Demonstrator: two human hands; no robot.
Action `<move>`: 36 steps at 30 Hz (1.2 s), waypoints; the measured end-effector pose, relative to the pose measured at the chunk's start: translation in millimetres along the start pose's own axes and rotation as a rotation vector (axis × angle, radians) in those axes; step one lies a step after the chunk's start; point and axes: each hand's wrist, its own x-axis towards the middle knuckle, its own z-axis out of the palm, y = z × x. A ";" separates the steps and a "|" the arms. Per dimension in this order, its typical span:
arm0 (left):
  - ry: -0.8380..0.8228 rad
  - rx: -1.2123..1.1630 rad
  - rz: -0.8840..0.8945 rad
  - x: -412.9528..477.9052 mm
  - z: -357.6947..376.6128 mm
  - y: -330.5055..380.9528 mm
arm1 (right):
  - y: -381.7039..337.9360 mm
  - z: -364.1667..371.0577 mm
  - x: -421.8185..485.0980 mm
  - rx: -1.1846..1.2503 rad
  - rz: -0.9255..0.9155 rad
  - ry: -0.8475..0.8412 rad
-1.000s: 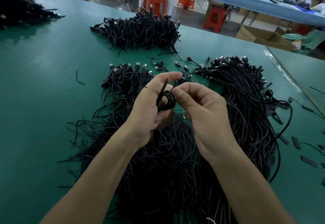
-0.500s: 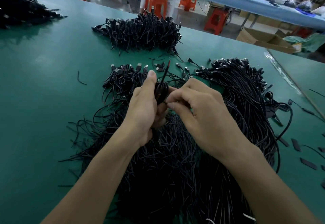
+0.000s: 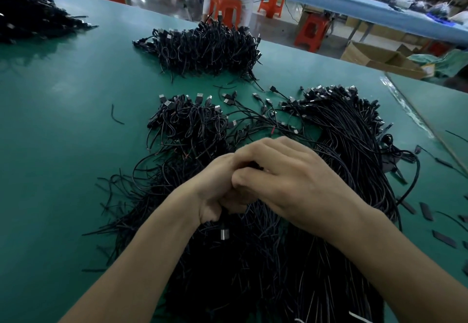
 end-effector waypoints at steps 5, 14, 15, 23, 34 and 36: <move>-0.167 -0.182 -0.110 3.9 2.9 0.4 | 4.4 3.4 -8.7 0.206 0.197 -0.006; -0.437 0.251 0.125 -6.9 -1.6 1.1 | 14.8 2.0 -15.5 0.580 0.396 -0.026; -0.428 0.270 0.120 -6.8 -0.6 0.5 | 14.1 1.0 -15.5 0.581 0.386 -0.023; -0.310 0.371 0.120 -6.6 1.9 -2.8 | 7.1 -9.2 -8.8 0.180 0.087 -0.044; -0.232 0.066 0.121 -3.9 6.8 -0.4 | 9.4 -5.2 -12.9 0.229 0.309 -0.086; -0.216 -0.106 0.139 -2.2 8.9 1.1 | 7.9 0.5 -14.4 0.235 0.425 0.023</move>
